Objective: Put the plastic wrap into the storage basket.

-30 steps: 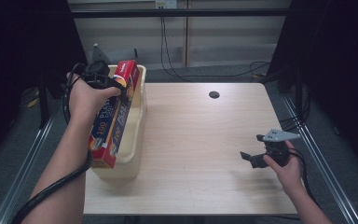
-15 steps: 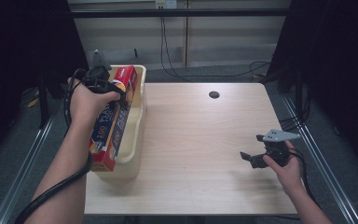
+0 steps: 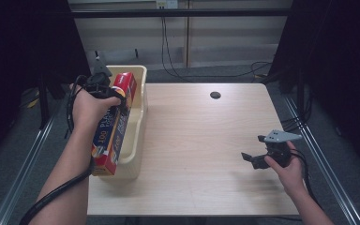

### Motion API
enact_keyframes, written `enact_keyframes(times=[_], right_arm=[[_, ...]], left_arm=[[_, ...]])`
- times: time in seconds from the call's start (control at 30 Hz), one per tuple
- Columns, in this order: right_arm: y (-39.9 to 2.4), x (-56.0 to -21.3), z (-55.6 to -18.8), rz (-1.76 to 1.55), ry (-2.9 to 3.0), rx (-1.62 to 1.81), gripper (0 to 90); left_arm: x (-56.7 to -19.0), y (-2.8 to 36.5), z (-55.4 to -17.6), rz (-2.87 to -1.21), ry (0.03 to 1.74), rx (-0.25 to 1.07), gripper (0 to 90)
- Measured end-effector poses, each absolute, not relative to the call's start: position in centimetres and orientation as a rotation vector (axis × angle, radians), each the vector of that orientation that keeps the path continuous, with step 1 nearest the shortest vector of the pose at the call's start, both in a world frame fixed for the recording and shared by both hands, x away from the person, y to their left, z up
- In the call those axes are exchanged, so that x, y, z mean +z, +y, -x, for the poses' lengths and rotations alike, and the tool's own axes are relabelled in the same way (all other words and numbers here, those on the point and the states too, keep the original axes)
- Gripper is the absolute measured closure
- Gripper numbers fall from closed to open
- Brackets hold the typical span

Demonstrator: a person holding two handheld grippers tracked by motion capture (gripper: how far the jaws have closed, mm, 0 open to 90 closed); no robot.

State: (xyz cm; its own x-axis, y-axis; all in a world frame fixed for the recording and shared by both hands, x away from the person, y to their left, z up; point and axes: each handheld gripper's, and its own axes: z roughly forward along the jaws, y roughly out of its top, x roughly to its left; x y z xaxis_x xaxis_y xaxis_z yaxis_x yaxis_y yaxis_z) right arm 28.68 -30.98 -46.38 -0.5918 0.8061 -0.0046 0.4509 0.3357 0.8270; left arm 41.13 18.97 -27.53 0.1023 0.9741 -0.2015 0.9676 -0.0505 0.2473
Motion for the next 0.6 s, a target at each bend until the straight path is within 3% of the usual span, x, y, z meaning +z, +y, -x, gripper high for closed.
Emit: enact_keyframes(times=[0.6], right_arm=[[-30.9,-46.5,-28.7,-1.102,2.205,1.153,2.1]], left_arm=[[-30.1,19.0,-41.9,-2.072,1.961,0.020,40.4]])
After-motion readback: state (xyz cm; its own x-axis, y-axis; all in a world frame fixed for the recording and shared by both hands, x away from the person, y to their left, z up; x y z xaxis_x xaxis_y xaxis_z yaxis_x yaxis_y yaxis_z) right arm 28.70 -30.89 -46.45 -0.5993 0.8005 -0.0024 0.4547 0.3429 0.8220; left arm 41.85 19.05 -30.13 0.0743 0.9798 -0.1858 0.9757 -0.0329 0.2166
